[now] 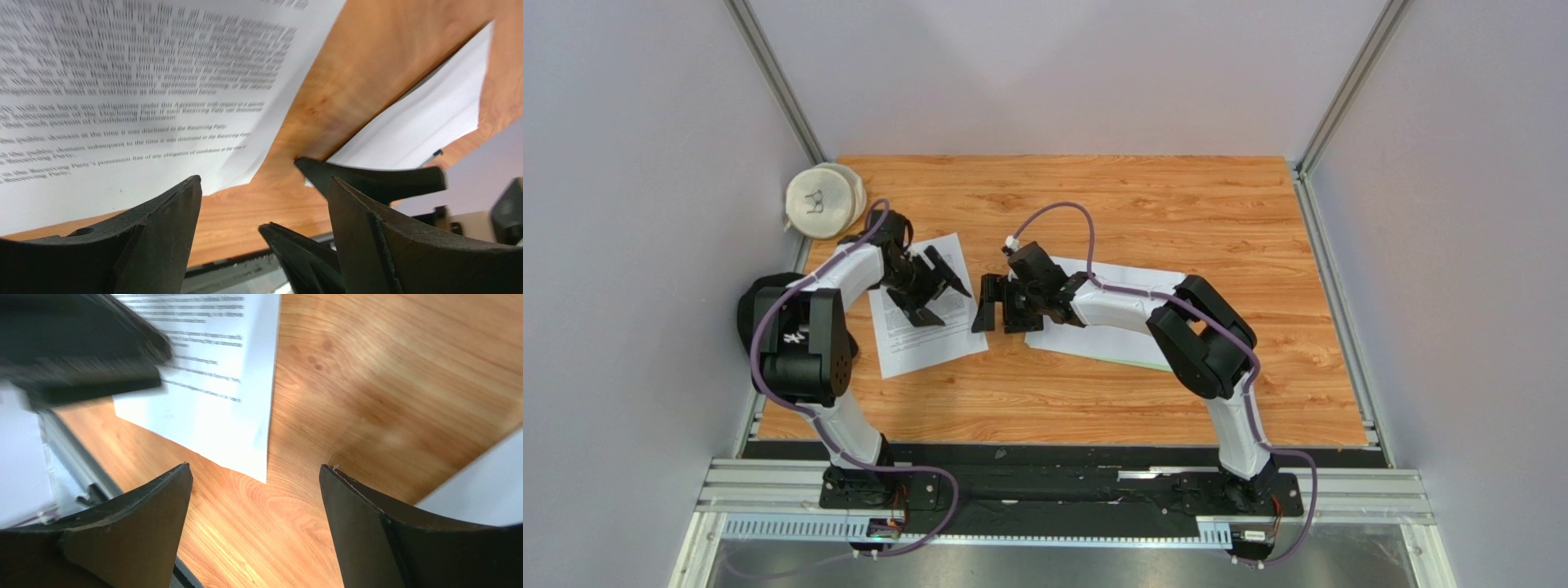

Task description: Put the files into the folder

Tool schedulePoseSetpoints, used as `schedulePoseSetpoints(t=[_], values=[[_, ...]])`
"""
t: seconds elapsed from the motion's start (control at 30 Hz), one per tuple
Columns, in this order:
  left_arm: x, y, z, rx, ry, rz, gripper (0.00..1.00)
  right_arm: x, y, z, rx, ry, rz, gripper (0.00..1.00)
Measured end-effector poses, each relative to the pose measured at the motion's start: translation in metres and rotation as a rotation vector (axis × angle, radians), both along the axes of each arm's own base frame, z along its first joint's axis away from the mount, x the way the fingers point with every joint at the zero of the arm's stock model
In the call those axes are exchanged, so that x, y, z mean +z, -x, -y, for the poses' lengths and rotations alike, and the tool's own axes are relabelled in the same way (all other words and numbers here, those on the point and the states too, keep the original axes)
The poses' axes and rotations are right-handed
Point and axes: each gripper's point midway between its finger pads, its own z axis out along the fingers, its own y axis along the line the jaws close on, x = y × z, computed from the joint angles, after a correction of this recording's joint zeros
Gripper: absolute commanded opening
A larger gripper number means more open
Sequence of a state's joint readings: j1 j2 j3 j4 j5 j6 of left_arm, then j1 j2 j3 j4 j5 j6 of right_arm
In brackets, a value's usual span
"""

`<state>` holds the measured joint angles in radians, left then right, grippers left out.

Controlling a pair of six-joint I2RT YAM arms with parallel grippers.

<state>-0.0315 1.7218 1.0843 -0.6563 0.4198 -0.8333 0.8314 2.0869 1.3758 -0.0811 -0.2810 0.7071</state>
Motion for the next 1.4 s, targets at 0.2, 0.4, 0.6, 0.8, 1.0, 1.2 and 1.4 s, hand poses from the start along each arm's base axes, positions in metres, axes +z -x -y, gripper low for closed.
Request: schedulePoseSetpoints(t=[0.2, 0.4, 0.6, 0.8, 1.0, 1.2, 1.4], values=[[0.007, -0.045, -0.02, 0.001, -0.072, 0.073, 0.85, -0.003, 0.015, 0.003, -0.044, 0.17, -0.015, 0.78], [-0.024, -0.037, -0.034, 0.064, -0.047, -0.036, 0.85, -0.01, 0.03, -0.006, -0.06, 0.286, 0.004, 0.78], [-0.024, -0.031, -0.026, 0.078, 0.015, -0.056, 0.85, -0.012, 0.023, -0.019, -0.052, 0.346, 0.072, 0.79], [-0.024, -0.023, -0.018, 0.084, 0.062, -0.074, 0.84, -0.013, 0.017, -0.02, -0.03, 0.372, 0.113, 0.8], [-0.024, -0.02, -0.016, 0.089, 0.079, -0.079, 0.84, -0.013, 0.02, -0.027, 0.002, 0.343, 0.11, 0.8], [-0.024, -0.019, -0.015, 0.087, 0.087, -0.079, 0.84, -0.009, 0.025, -0.042, 0.045, 0.261, 0.09, 0.81], [-0.023, -0.019, -0.014, 0.086, 0.092, -0.08, 0.83, -0.006, 0.026, -0.052, 0.079, 0.108, 0.068, 0.82]])
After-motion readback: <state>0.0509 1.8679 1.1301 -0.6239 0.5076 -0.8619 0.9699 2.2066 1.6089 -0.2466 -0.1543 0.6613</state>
